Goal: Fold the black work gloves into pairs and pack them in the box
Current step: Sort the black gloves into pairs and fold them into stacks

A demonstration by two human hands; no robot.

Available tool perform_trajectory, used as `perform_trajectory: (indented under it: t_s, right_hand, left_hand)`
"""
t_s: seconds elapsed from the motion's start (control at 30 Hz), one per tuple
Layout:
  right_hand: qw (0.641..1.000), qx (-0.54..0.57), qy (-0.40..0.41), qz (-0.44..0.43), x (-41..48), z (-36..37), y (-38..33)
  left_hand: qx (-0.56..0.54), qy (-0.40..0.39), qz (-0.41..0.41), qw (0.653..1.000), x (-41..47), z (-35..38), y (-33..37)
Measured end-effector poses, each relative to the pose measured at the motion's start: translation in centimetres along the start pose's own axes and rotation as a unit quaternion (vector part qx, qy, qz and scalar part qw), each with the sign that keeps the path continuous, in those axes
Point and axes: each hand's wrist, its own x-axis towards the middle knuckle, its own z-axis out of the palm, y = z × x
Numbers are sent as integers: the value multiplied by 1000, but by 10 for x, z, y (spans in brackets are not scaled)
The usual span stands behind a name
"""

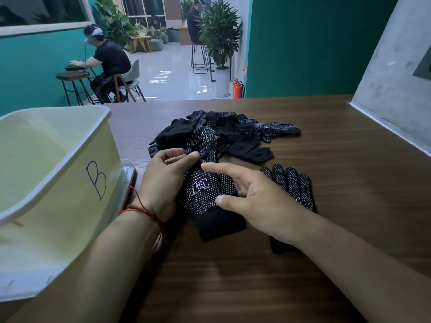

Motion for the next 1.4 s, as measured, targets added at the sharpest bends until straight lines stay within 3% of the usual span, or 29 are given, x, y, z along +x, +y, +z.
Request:
perform_trajectory:
  t_s: [0.23,0.3,0.37,0.5,0.6,0.7,0.87,0.93,1.03,1.17,1.4]
  right_hand:
    - [998,61,-29,10,-4,2,-9]
    - [999,38,-21,30,-4,3,-9]
    - [997,13,-29,74,-4,5,-7]
    - [987,5,-52,151,-5,3,-3]
    - [985,37,-37,166,-5,0,-4]
    - [989,-22,0,149,-5,3,-10]
    - [985,1,11,174,-5,8,-10]
    - [986,-50,17,160,-6,6,-9]
    - [977,-179,40,111,-7,3,-8]
    - [947,-311,61,52,-8,1,-3]
    - [906,-420,-15,-42,-7,6,7]
  left_hand:
    - [-50,-38,-67,996,11,-7,10]
    - [-21,-36,-46,998,16,-10,7]
    - [82,-27,20,996,20,-13,1]
    - [305,-54,136,941,20,-17,-7]
    - [359,-76,142,919,20,-18,-8]
    - [414,-84,181,888,19,-20,-8]
    - [531,-101,265,798,16,-19,-12]
    - [554,-121,284,774,15,-17,-15]
    - [557,-111,274,776,16,-17,-16]
    - [587,-110,276,753,17,-19,-15]
    - [564,-120,281,767,10,-15,-15]
